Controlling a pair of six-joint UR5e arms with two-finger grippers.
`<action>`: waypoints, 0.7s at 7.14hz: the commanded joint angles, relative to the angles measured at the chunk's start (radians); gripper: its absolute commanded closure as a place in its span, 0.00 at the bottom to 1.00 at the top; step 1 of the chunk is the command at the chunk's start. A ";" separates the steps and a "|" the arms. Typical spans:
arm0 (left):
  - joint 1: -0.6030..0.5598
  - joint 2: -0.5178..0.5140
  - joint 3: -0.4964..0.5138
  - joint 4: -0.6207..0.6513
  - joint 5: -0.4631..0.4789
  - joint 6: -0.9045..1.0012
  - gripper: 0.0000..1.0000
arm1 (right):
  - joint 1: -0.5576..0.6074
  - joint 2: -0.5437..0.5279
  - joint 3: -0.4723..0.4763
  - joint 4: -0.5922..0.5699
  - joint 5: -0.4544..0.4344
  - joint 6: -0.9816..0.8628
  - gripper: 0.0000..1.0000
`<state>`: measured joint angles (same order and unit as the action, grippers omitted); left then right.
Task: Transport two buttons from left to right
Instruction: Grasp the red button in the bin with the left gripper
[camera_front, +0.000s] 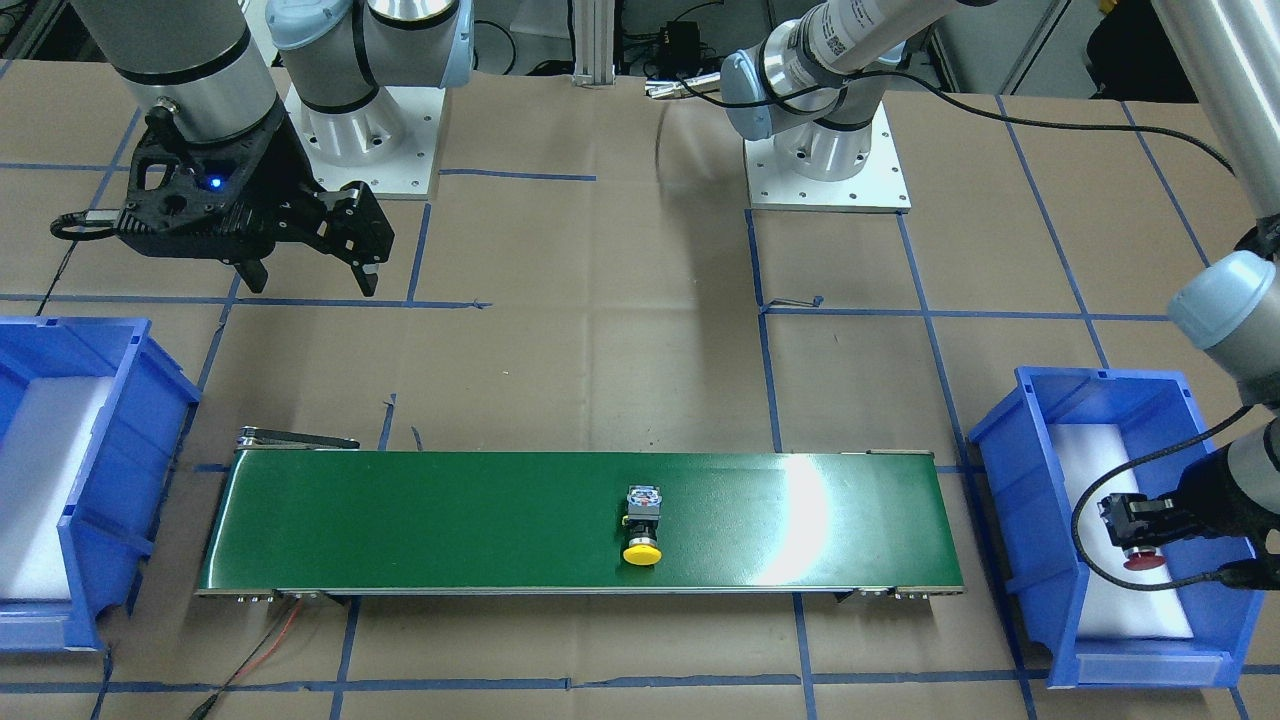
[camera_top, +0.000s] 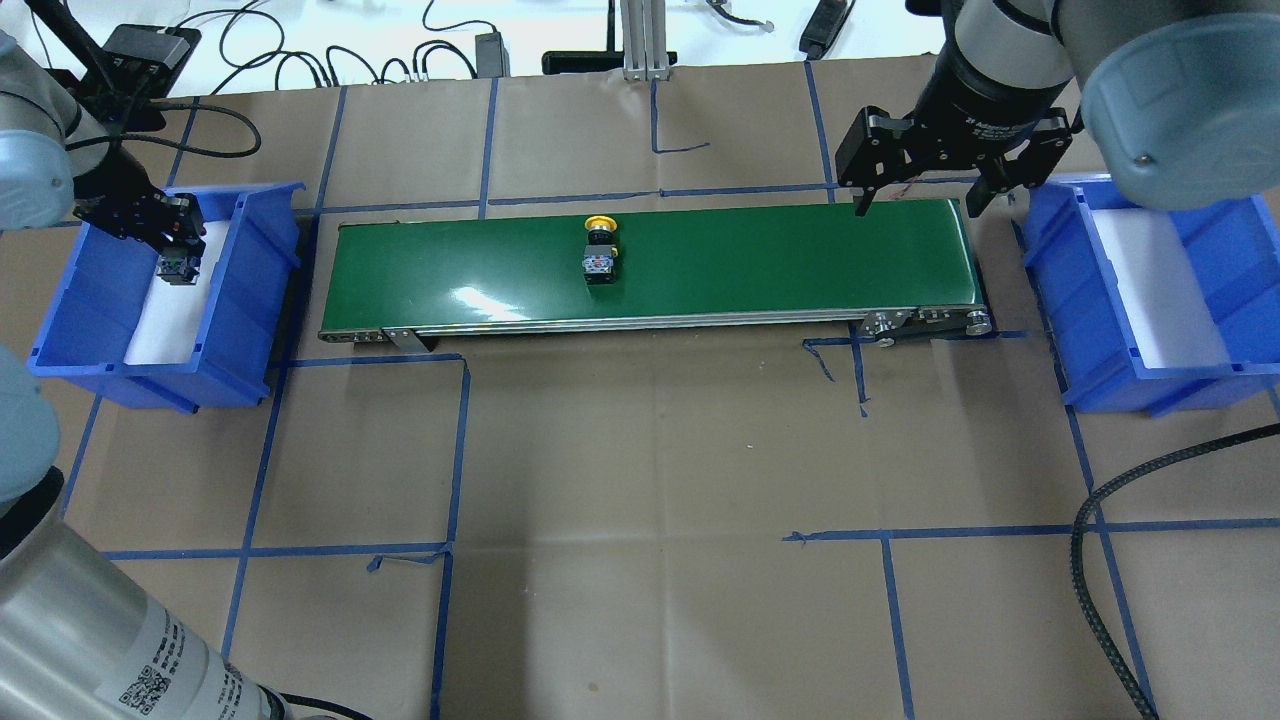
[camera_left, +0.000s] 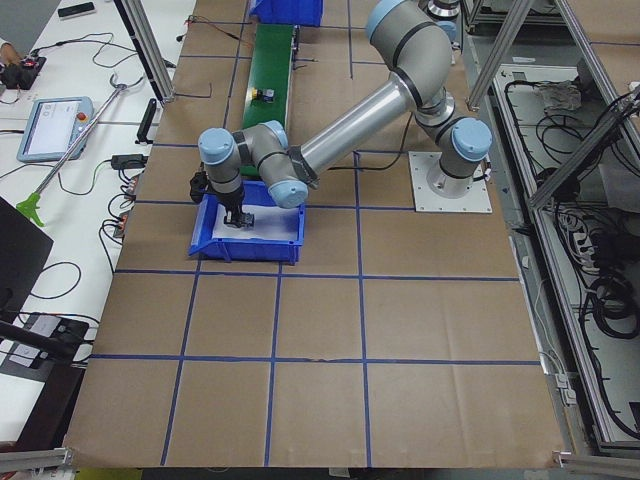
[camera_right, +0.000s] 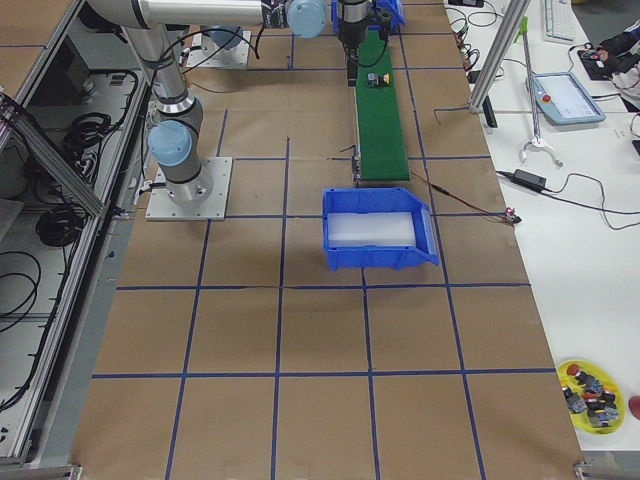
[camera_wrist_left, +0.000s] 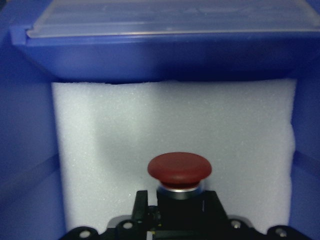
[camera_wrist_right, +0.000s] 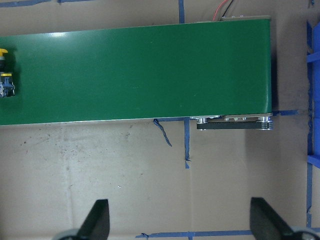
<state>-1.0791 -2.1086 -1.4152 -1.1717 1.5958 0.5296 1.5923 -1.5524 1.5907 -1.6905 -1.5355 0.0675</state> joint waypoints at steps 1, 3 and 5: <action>0.036 0.128 0.051 -0.214 0.024 0.007 0.91 | 0.000 -0.002 0.000 0.000 0.000 0.000 0.00; 0.024 0.151 0.119 -0.313 0.023 -0.008 0.91 | 0.000 0.002 0.003 -0.003 0.000 0.000 0.00; -0.065 0.170 0.122 -0.315 0.027 -0.066 0.91 | 0.000 0.049 0.003 -0.100 0.002 -0.002 0.00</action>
<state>-1.0893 -1.9525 -1.2986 -1.4801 1.6189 0.4940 1.5923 -1.5348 1.5935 -1.7271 -1.5345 0.0665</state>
